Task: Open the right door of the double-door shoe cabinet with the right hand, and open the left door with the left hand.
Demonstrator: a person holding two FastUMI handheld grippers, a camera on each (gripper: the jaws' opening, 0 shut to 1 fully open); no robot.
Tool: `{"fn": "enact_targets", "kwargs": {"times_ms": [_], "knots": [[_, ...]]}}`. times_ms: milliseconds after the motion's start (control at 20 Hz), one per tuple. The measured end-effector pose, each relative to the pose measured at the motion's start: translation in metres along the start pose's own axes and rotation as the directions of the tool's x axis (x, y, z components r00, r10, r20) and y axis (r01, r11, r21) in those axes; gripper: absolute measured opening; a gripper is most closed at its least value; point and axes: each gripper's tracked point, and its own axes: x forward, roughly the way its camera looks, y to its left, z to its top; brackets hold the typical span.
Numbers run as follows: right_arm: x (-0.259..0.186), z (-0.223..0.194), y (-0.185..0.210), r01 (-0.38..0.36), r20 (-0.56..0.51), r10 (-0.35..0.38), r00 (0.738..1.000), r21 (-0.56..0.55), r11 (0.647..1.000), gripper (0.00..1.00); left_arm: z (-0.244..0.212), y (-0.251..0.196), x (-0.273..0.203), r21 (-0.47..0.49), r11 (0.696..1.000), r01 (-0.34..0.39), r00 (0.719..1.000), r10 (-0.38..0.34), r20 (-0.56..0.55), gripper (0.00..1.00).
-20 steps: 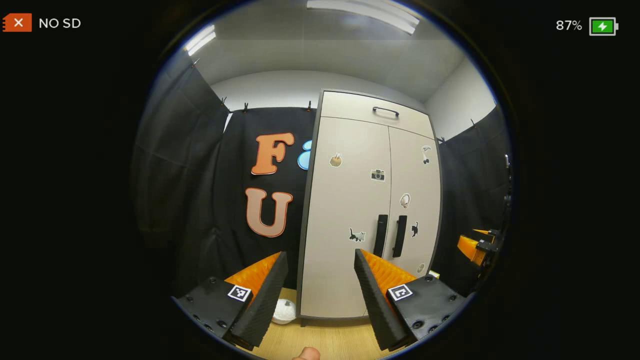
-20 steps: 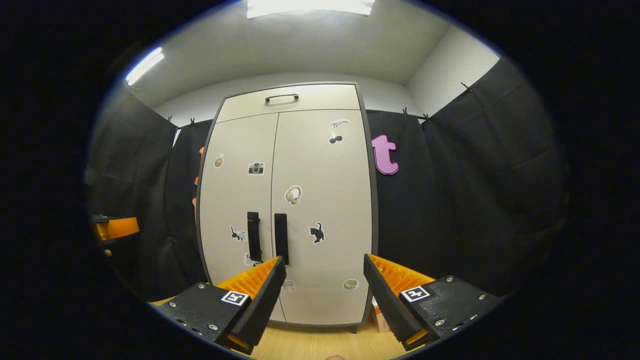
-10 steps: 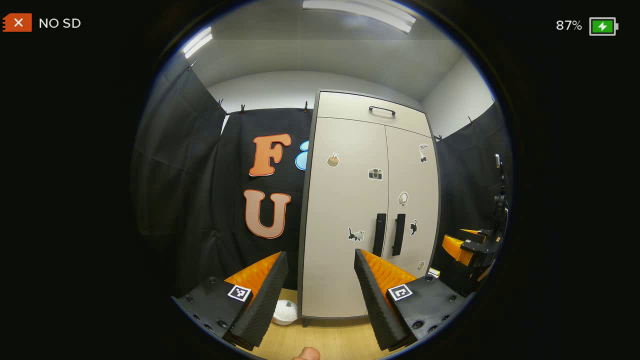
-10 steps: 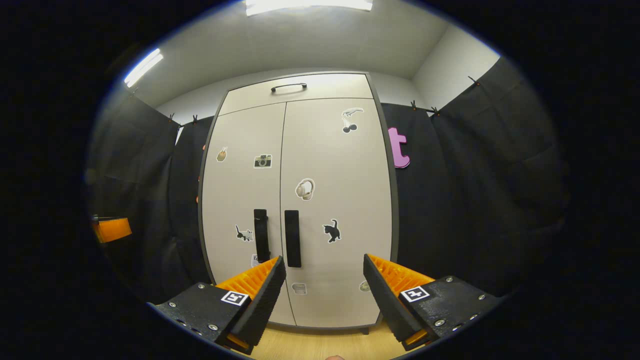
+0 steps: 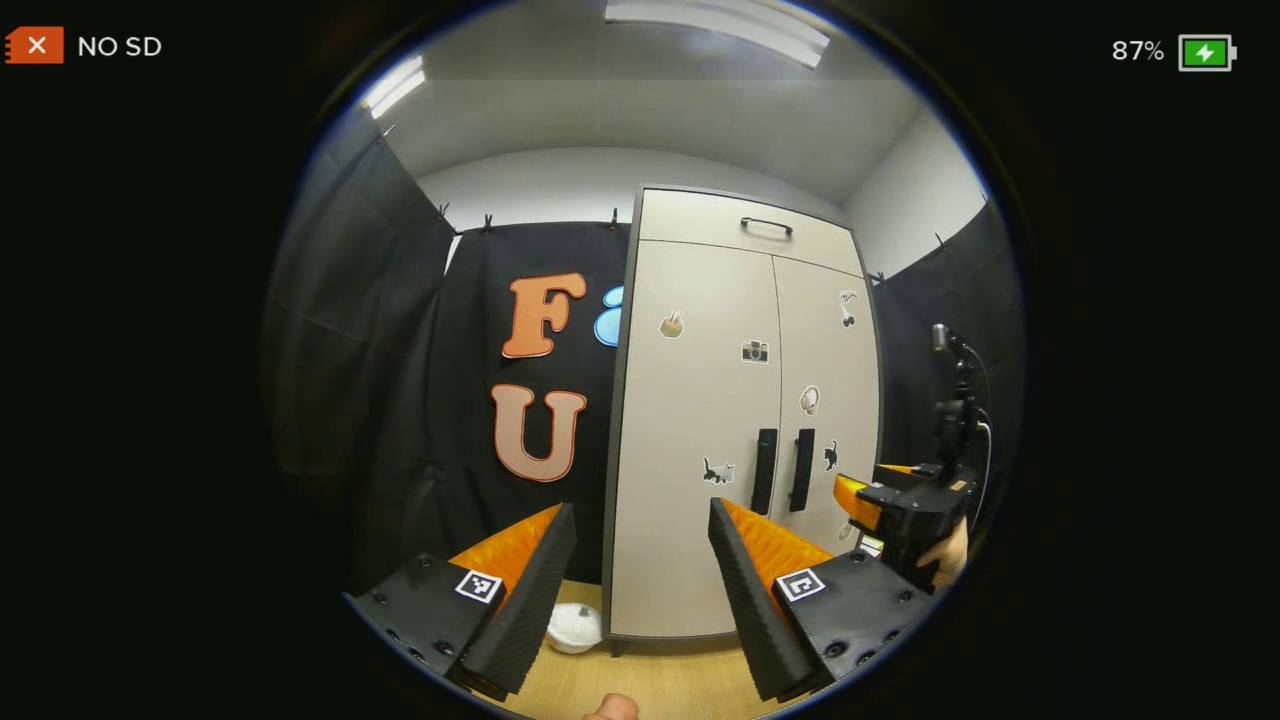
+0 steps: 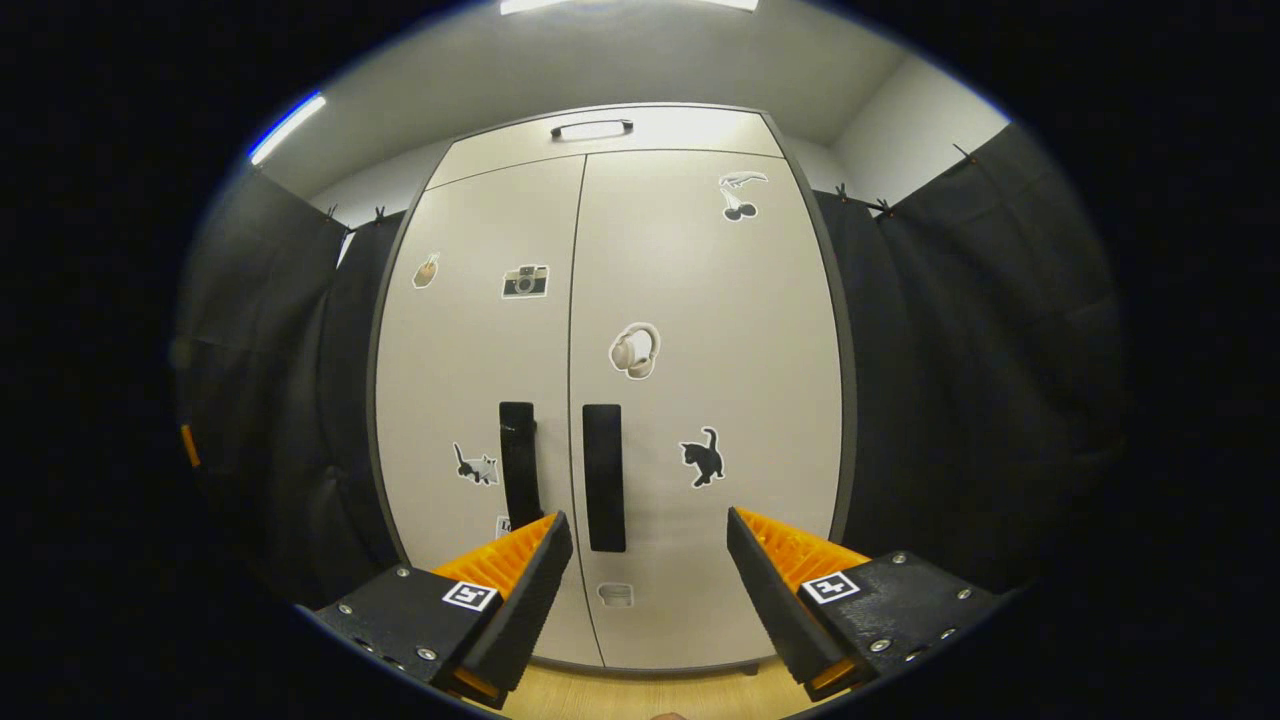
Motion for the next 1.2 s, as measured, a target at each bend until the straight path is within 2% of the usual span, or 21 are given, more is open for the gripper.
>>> {"fn": "enact_targets", "kwargs": {"times_ms": [150, 500, 650, 800, 950, 1200], "knots": [[0.024, -0.007, 0.004, 0.007, -0.028, -0.006, 1.0, 0.025, 1.0, 0.95, -0.004, 0.01, 0.001, 0.003, 1.0, -0.008, 1.0, 0.008, -0.002, 0.81], [0.069, -0.011, 0.003, 0.073, -0.034, -0.074, 0.997, -0.019, 0.997, 0.92, -0.012, 0.03, 0.006, -0.006, 0.999, -0.032, 0.999, 0.032, -0.012, 0.81], [0.076, -0.003, 0.018, 0.042, -0.01, -0.042, 0.999, -0.023, 0.999, 0.83, -0.013, 0.029, 0.007, -0.006, 1.0, -0.025, 1.0, 0.025, -0.012, 0.81], [0.078, -0.002, 0.021, 0.06, -0.005, -0.06, 0.998, -0.064, 0.996, 0.75, -0.016, 0.029, 0.008, -0.019, 1.0, -0.015, 1.0, 0.015, -0.019, 0.81], [0.081, -0.017, 0.035, 0.004, -0.075, -0.004, 0.997, -0.003, 1.0, 0.63, -0.02, 0.033, 0.009, -0.025, 1.0, -0.017, 0.999, 0.016, -0.03, 0.81], [0.087, -0.021, 0.031, 0.019, -0.087, -0.017, 0.996, 0.026, 0.999, 0.46, -0.024, 0.039, 0.009, -0.023, 0.999, -0.03, 0.999, 0.029, -0.038, 0.81]]}}
